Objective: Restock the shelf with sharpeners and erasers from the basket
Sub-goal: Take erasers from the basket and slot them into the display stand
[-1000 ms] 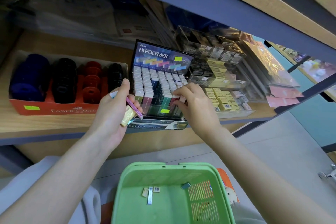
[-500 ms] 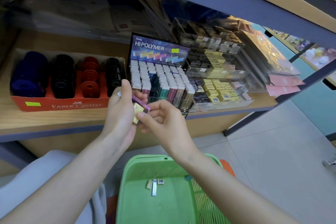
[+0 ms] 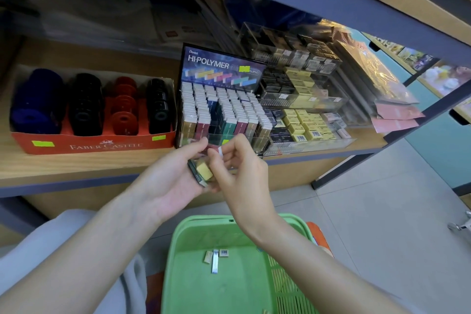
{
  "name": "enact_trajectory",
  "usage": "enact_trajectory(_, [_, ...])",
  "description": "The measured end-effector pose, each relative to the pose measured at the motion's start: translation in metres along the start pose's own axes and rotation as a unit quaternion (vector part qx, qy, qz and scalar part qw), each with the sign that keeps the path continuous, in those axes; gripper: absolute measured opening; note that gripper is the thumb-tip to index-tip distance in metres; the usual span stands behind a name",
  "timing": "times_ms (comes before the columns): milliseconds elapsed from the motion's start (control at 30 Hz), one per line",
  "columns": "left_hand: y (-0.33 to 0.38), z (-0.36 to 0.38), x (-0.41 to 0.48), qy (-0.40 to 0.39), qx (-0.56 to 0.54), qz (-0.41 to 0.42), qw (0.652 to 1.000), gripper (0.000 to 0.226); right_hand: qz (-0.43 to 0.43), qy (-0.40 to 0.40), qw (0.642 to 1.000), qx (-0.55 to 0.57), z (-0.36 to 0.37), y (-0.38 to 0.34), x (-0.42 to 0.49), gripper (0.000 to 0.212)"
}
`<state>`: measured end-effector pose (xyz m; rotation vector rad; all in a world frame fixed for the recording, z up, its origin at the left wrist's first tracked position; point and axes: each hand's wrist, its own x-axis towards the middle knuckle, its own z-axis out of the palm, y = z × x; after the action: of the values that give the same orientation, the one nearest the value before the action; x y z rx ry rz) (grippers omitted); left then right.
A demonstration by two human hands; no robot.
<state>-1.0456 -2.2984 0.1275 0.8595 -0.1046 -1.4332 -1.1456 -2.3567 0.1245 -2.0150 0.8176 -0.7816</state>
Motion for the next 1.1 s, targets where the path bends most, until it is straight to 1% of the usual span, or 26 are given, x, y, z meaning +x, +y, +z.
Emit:
enact_trajectory(100, [0.001,-0.003,0.002,-0.008,-0.017,-0.028,0.999,0.03,-0.018,0.029,0.999,-0.007,-0.006,0.0,0.002,0.019])
enact_trajectory(167, [0.0,-0.002,0.003,0.005,-0.026,-0.028,0.999,0.029,-0.024,0.048,0.998,-0.014,-0.011,-0.001,0.005,0.017])
enact_trajectory(233, [-0.001,-0.002,0.003,0.051,0.003,-0.016,0.999,0.026,0.001,0.069,0.997,0.03,-0.018,0.0,0.011,0.015])
enact_trajectory(300, [-0.002,0.0,0.002,0.084,0.046,0.0,0.995,0.031,0.05,0.088,0.988,0.116,-0.028,-0.001,0.02,0.014])
enact_trajectory(367, [-0.001,0.0,0.001,0.083,0.065,0.006,0.994,0.035,0.082,0.105,0.98,0.147,-0.039,-0.003,0.03,0.013])
enact_trajectory(433, [0.001,-0.002,0.001,0.068,0.072,0.005,0.995,0.032,0.094,0.101,0.98,0.141,-0.049,-0.005,0.038,0.01])
enact_trajectory(533, [0.006,-0.003,0.0,0.032,0.062,0.005,0.998,0.012,0.082,0.06,0.991,0.086,-0.061,0.001,0.049,0.014])
enact_trajectory(567, [0.007,-0.002,-0.001,0.024,0.046,0.007,0.999,0.007,0.059,0.039,0.997,0.029,-0.065,0.004,0.052,0.018])
enact_trajectory(600, [0.008,-0.002,0.0,0.023,0.034,0.009,0.999,0.009,0.028,0.015,0.998,-0.051,-0.069,0.007,0.057,0.021])
enact_trajectory(667, [0.008,-0.002,0.001,0.033,0.028,0.018,0.999,0.015,-0.02,-0.037,0.978,-0.202,-0.073,0.012,0.064,0.024])
enact_trajectory(700, [0.007,-0.002,0.001,0.038,0.034,0.024,0.998,0.016,-0.028,-0.051,0.969,-0.239,-0.075,0.012,0.066,0.026])
enact_trajectory(733, [0.007,-0.003,0.001,0.041,0.047,0.034,0.998,0.017,-0.029,-0.054,0.966,-0.252,-0.076,0.012,0.068,0.026])
enact_trajectory(800, [0.006,-0.004,0.001,0.043,0.094,0.064,0.993,0.019,-0.033,-0.04,0.971,-0.233,-0.077,0.01,0.071,0.021])
enact_trajectory(867, [0.006,-0.005,0.002,0.051,0.134,0.095,0.985,0.021,-0.054,-0.035,0.969,-0.24,-0.077,0.009,0.075,0.016])
enact_trajectory(1000, [0.008,-0.005,0.0,0.051,0.135,0.107,0.984,0.017,-0.119,-0.106,0.95,-0.268,-0.073,0.007,0.083,0.003])
enact_trajectory(1067, [0.009,-0.006,-0.001,0.043,0.135,0.113,0.983,0.019,-0.129,-0.128,0.937,-0.297,-0.072,0.007,0.086,0.013])
enact_trajectory(1100, [0.01,-0.006,-0.002,0.041,0.143,0.12,0.982,0.021,-0.128,-0.13,0.934,-0.306,-0.072,0.007,0.088,0.015])
